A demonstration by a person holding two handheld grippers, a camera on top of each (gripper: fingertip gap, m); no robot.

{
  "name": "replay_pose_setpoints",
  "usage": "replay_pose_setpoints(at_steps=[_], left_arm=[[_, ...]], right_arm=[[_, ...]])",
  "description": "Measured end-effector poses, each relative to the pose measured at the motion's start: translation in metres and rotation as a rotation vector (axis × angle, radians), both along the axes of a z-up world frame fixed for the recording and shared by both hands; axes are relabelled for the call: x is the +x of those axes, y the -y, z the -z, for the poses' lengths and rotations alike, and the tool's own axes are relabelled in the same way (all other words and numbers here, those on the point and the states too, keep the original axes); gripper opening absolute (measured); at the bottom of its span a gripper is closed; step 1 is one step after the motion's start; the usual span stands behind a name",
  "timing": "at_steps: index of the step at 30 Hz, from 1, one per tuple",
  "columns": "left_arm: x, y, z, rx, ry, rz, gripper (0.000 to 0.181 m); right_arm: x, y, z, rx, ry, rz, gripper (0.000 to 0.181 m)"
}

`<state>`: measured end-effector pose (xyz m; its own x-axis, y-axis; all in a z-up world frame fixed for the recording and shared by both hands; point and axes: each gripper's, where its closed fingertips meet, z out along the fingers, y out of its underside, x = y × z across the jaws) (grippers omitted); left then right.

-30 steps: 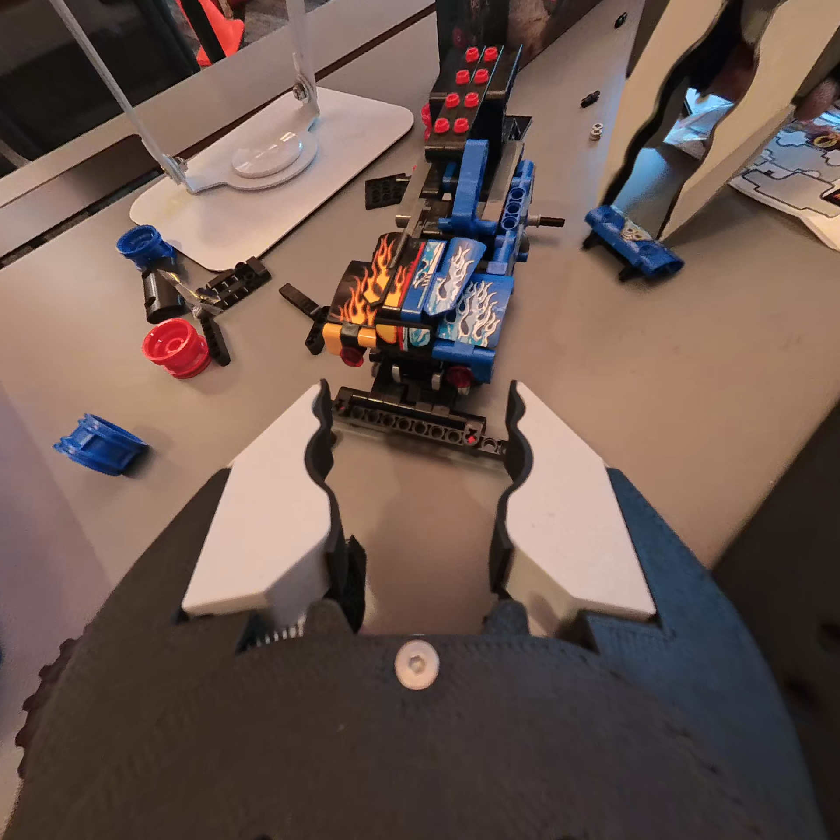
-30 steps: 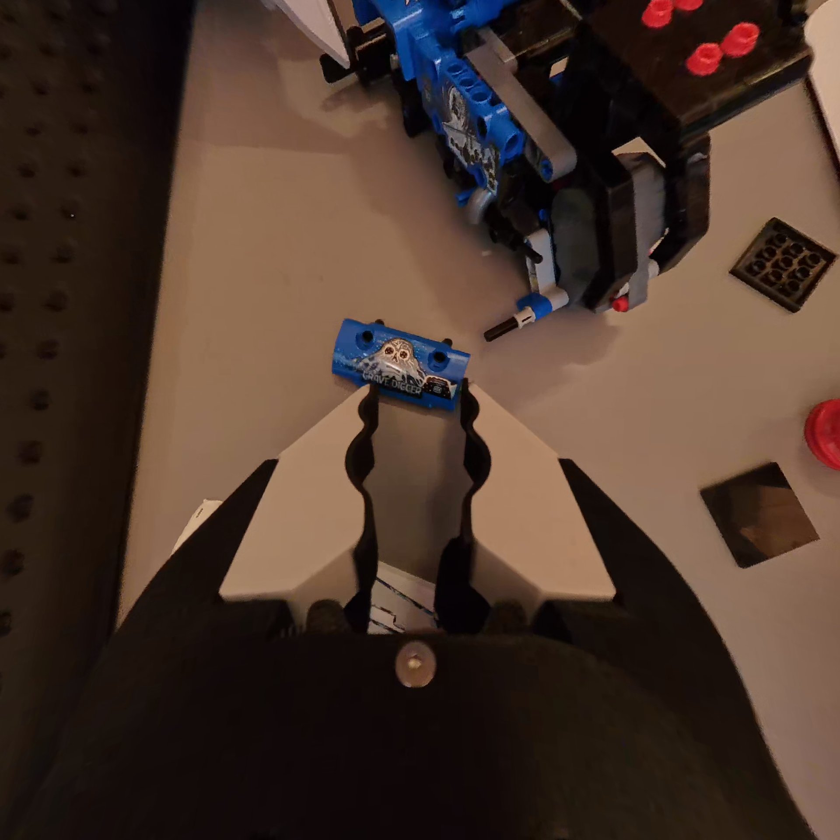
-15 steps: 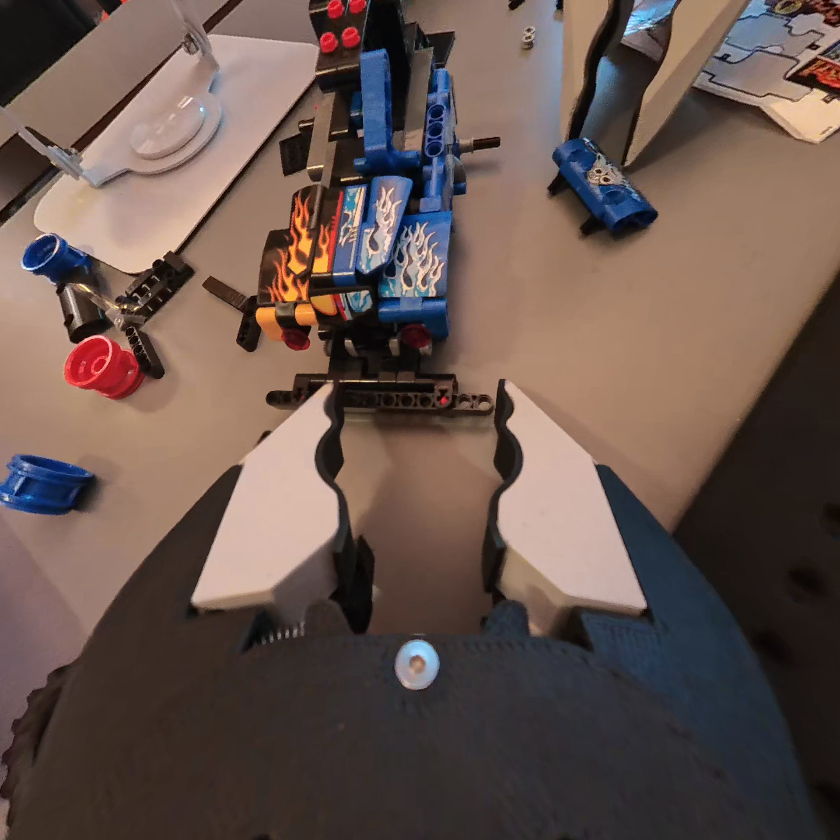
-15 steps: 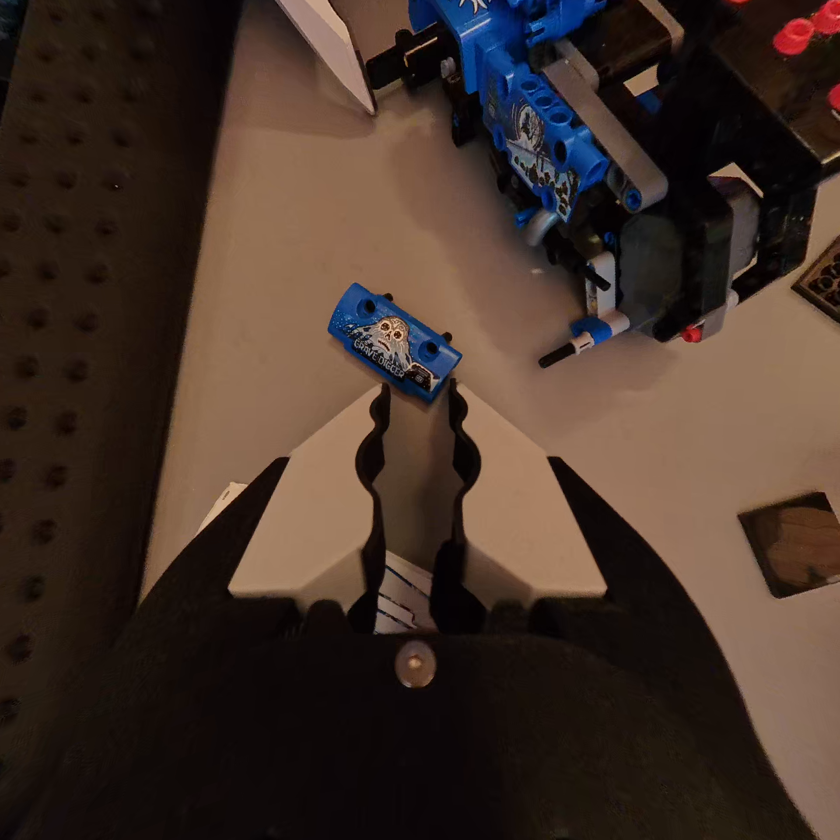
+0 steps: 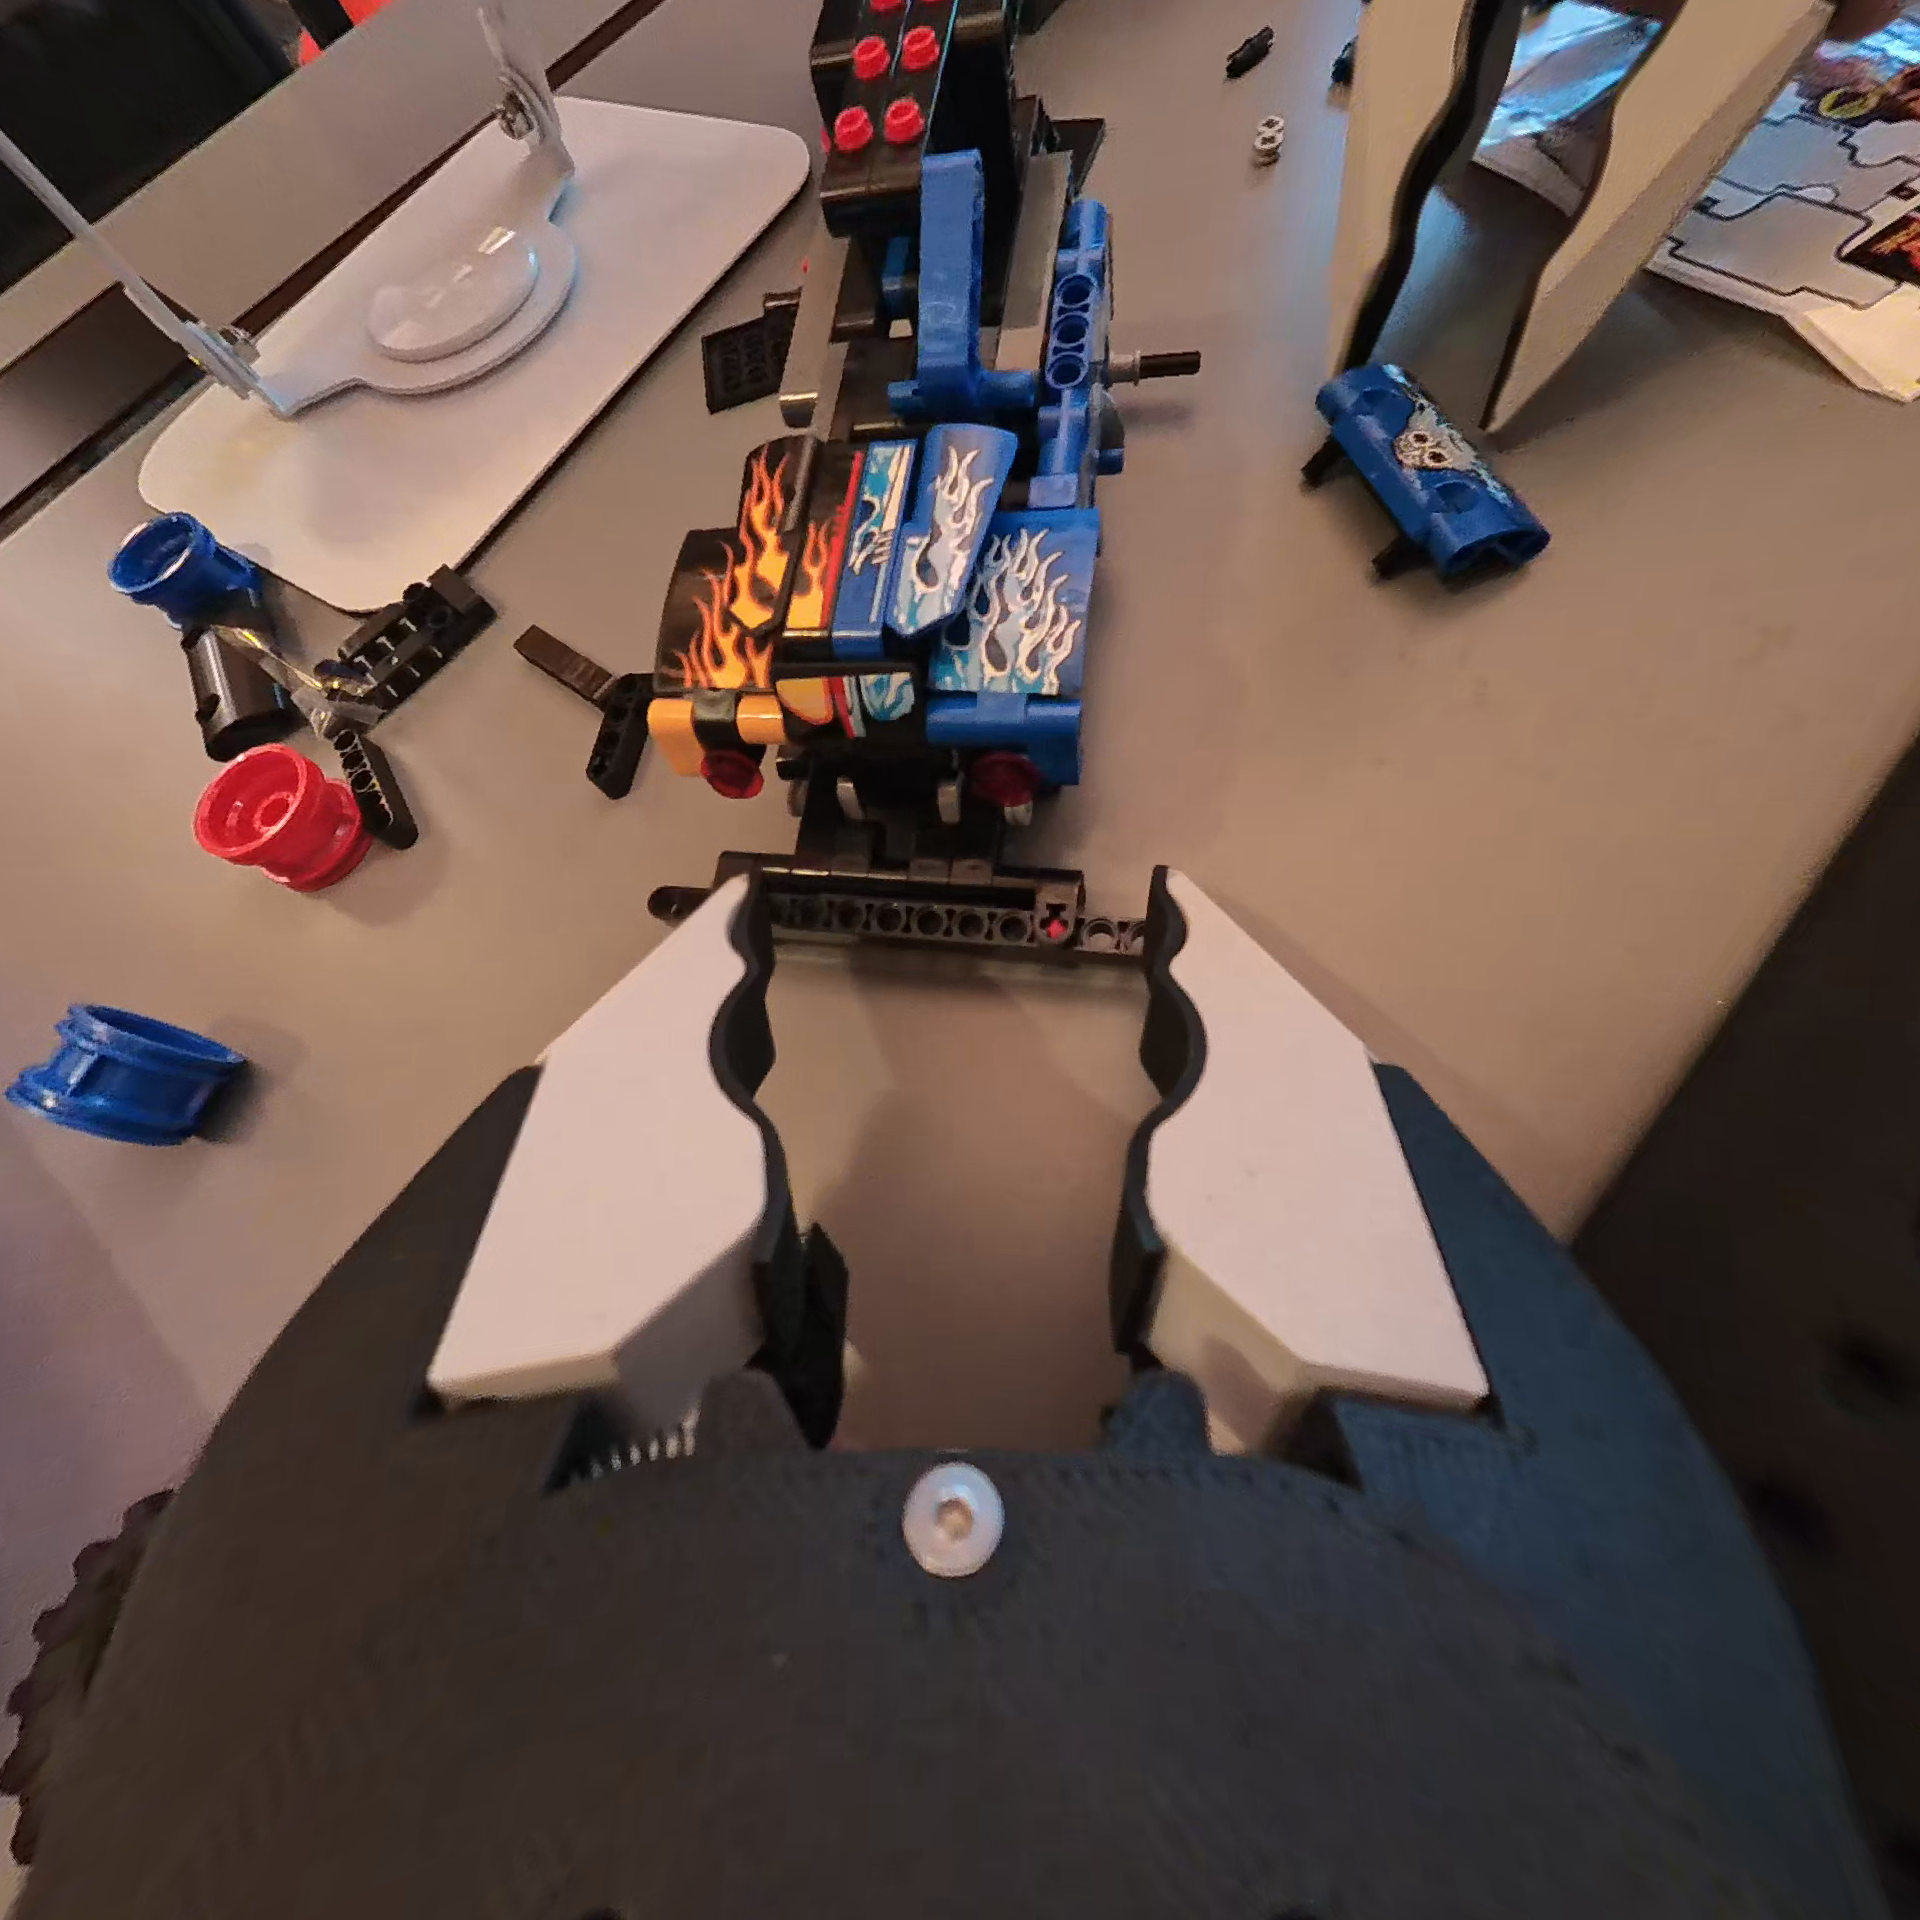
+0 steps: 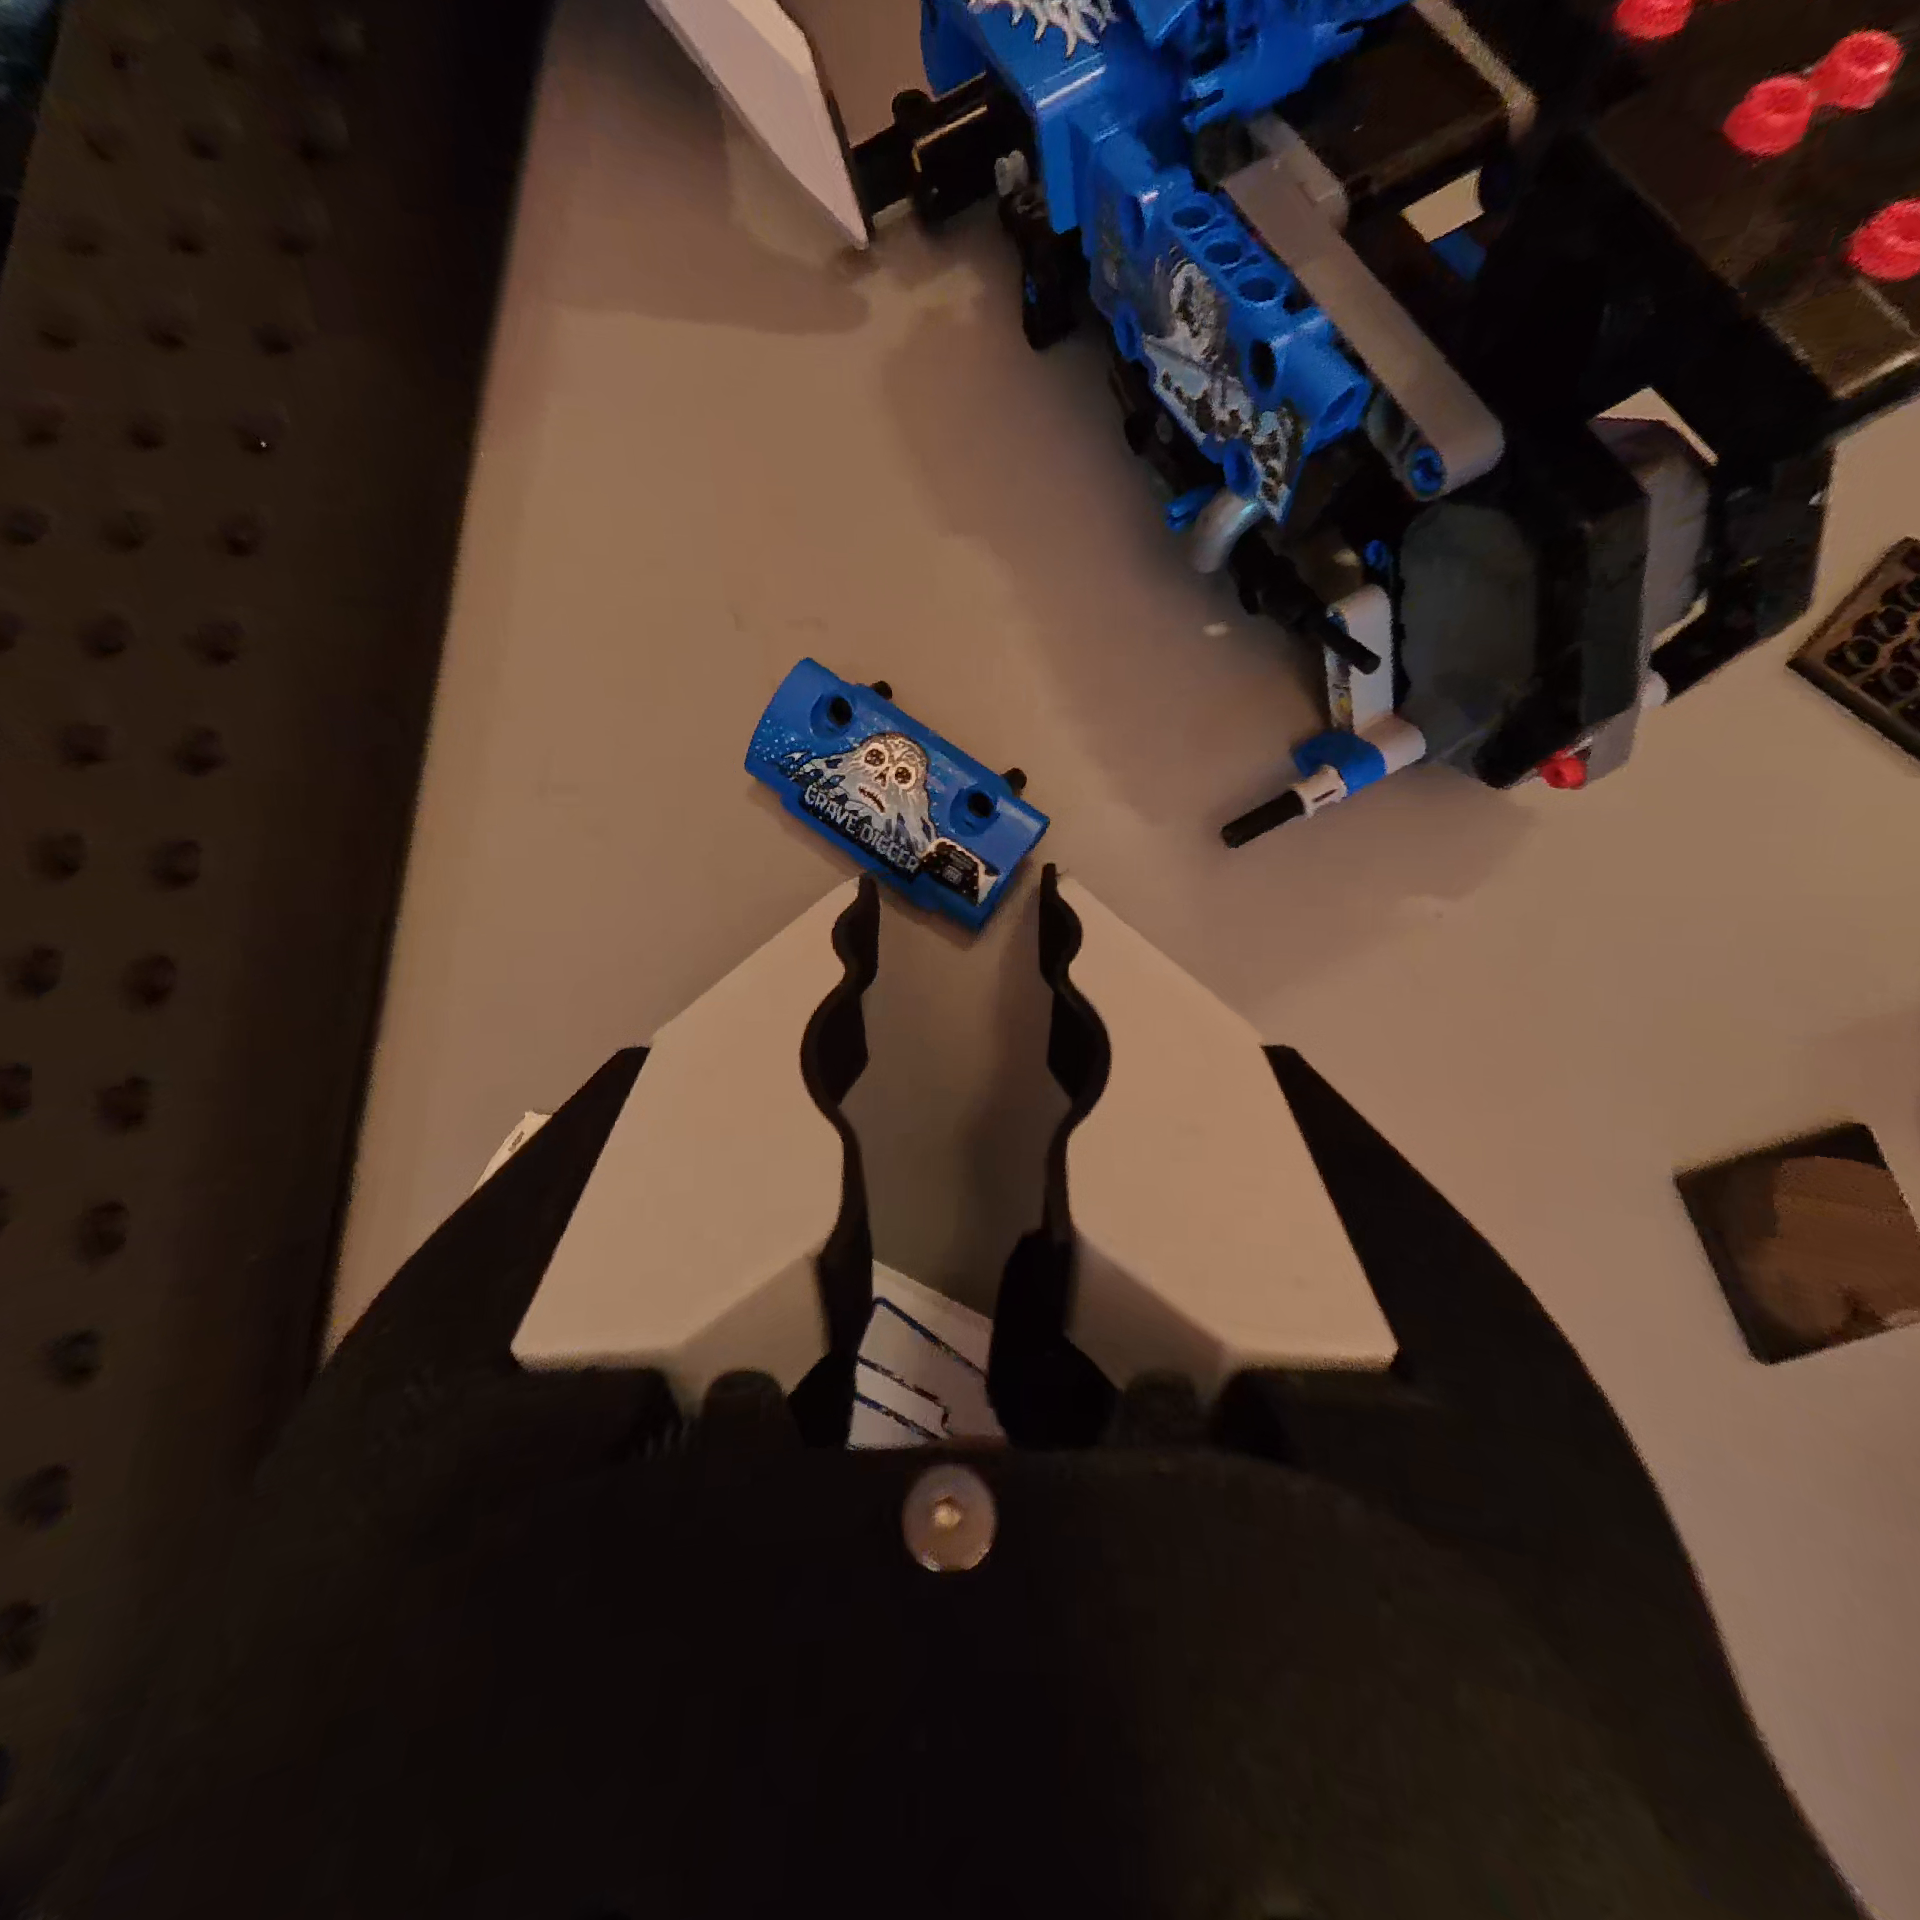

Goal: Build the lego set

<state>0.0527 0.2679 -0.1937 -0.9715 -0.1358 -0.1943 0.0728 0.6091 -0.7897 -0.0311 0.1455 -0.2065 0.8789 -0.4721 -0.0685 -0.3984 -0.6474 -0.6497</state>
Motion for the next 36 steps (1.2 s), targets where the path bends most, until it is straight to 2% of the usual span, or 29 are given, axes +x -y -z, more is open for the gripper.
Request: replay_pose_setpoints(at_steps=[3,14,28,36], left_arm=[[-0.004,0.001,0.001,0.003,-0.006,0.022,0.063],[-0.007,0.001,0.002,0.007,-0.019,0.047,0.058],[-0.007,0.001,0.002,0.011,-0.018,0.041,0.06],[-0.001,0.001,0.001,0.004,-0.007,0.008,0.069]], right_arm=[[-0.004,-0.004,-0.001,0.004,-0.004,-0.024,0.028],[-0.009,-0.009,0.001,0.009,-0.014,-0.057,0.028],[-0.005,-0.01,0.001,0.015,-0.005,-0.046,0.025],[-0.004,-0.011,0.001,0.007,0.005,-0.044,0.019]])
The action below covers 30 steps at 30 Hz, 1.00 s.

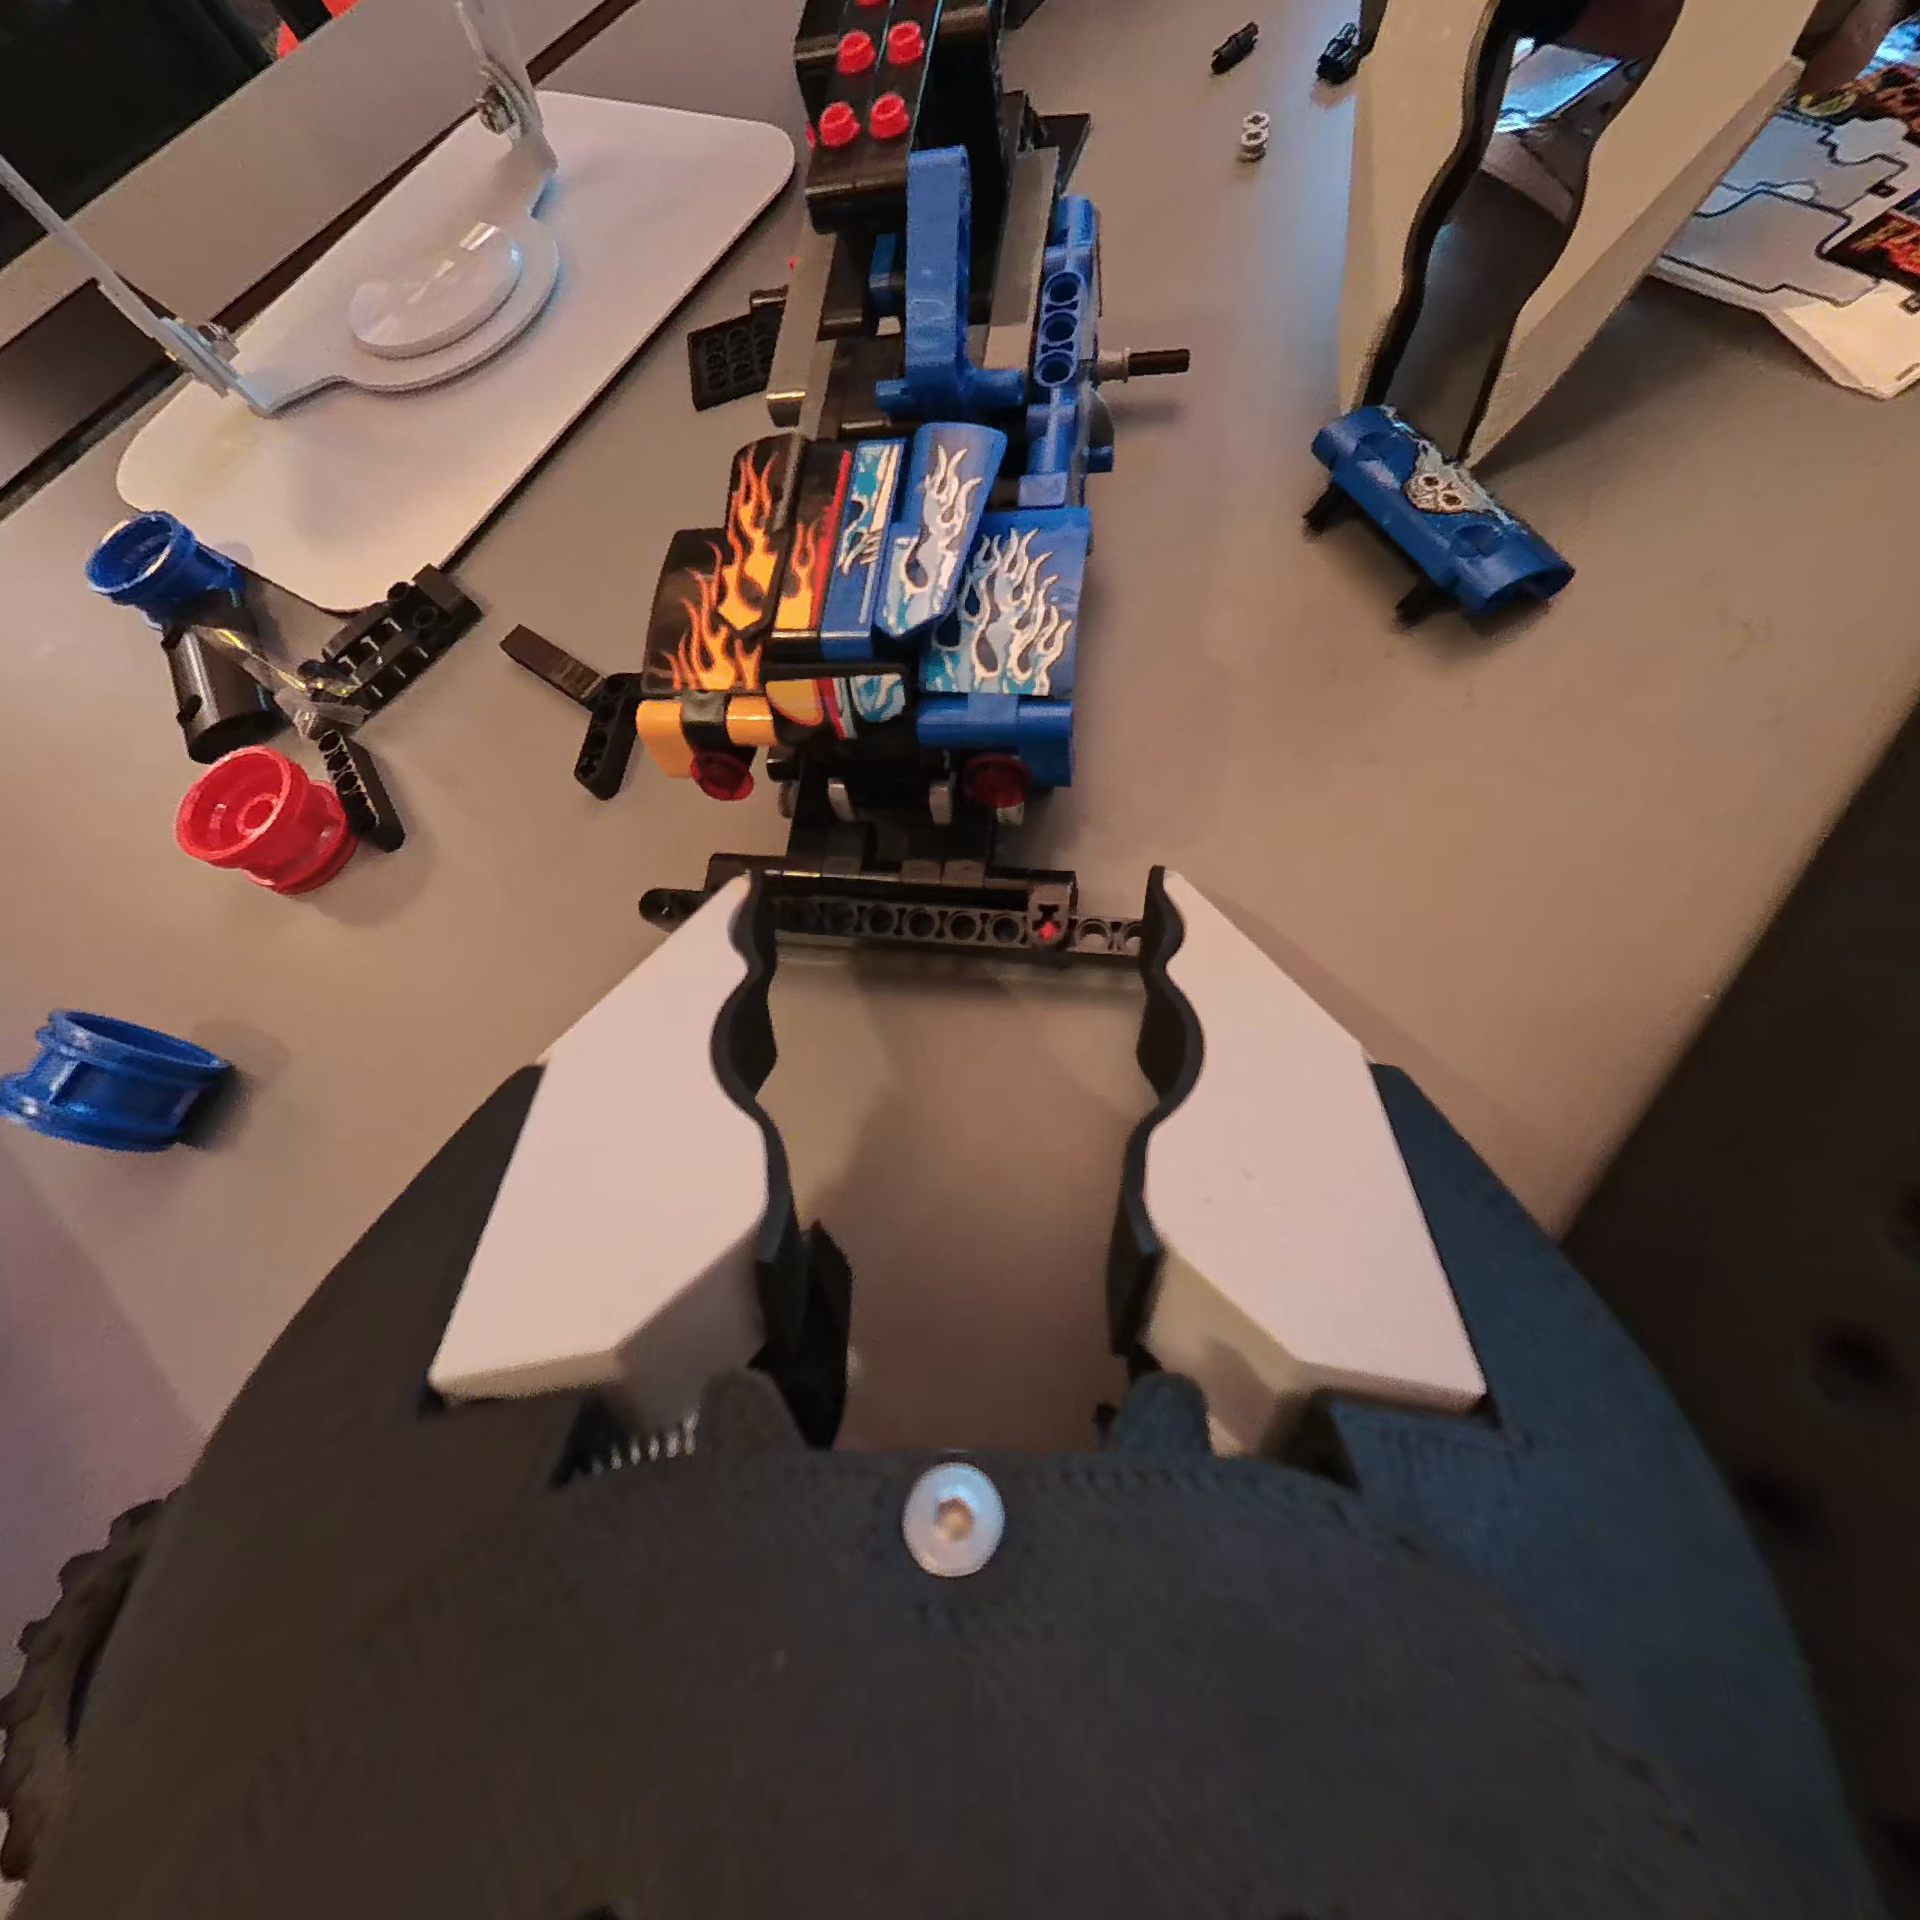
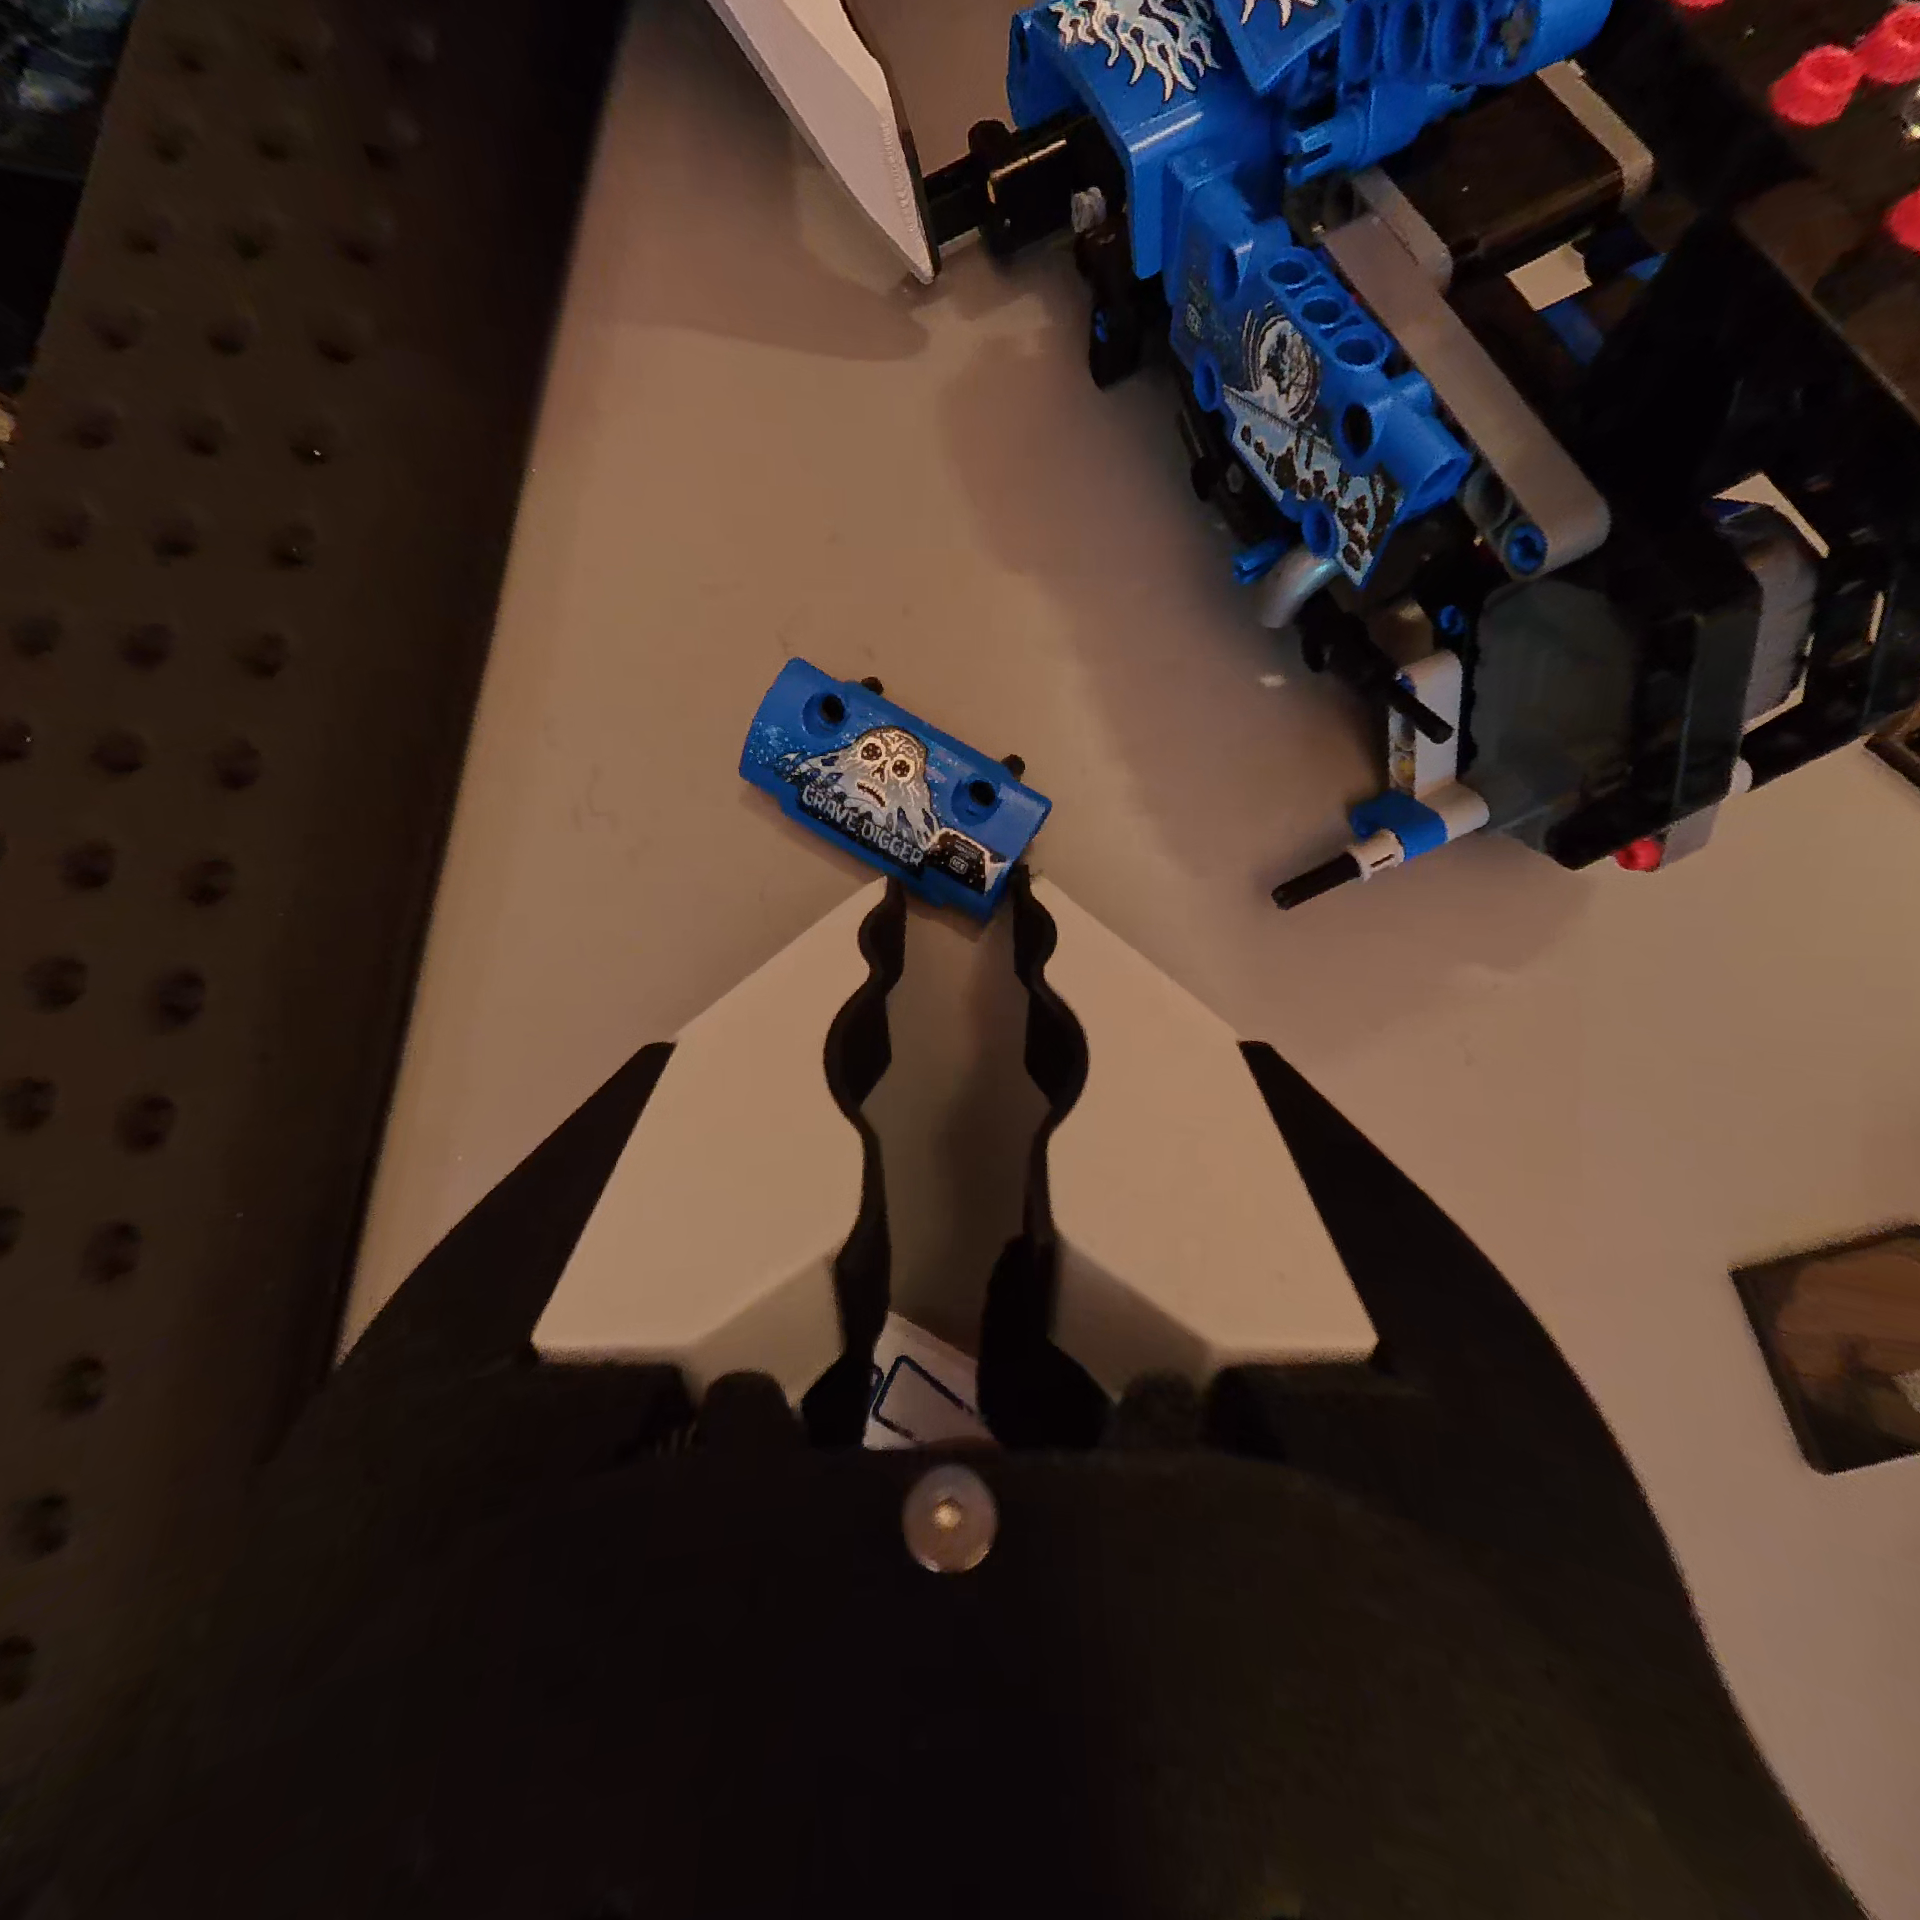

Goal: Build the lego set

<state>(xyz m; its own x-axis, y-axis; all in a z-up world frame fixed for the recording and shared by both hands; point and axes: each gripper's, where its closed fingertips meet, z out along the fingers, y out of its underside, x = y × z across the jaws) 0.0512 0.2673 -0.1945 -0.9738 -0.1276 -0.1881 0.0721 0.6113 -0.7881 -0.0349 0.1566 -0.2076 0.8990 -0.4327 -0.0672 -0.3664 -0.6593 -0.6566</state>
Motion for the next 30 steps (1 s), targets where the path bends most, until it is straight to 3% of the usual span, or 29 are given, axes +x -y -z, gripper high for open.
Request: replay_pose_setpoints(at_steps=[11,17,30], left_arm=[[0.0006,0.0001,0.0007,0.005,0.008,-0.005,0.067],[-0.0037,0.0007,0.002,0.022,0.051,0.02,0.05],[-0.004,0.0008,0.0016,0.021,0.065,0.022,0.05]], right_arm=[[-0.0034,-0.0048,-0.0008,0.008,-0.002,-0.023,0.014],[-0.0037,-0.0056,-0.0004,0.003,0.0,-0.027,0.014],[-0.0014,-0.0061,-0.0019,0.017,0.002,-0.012,0.018]])
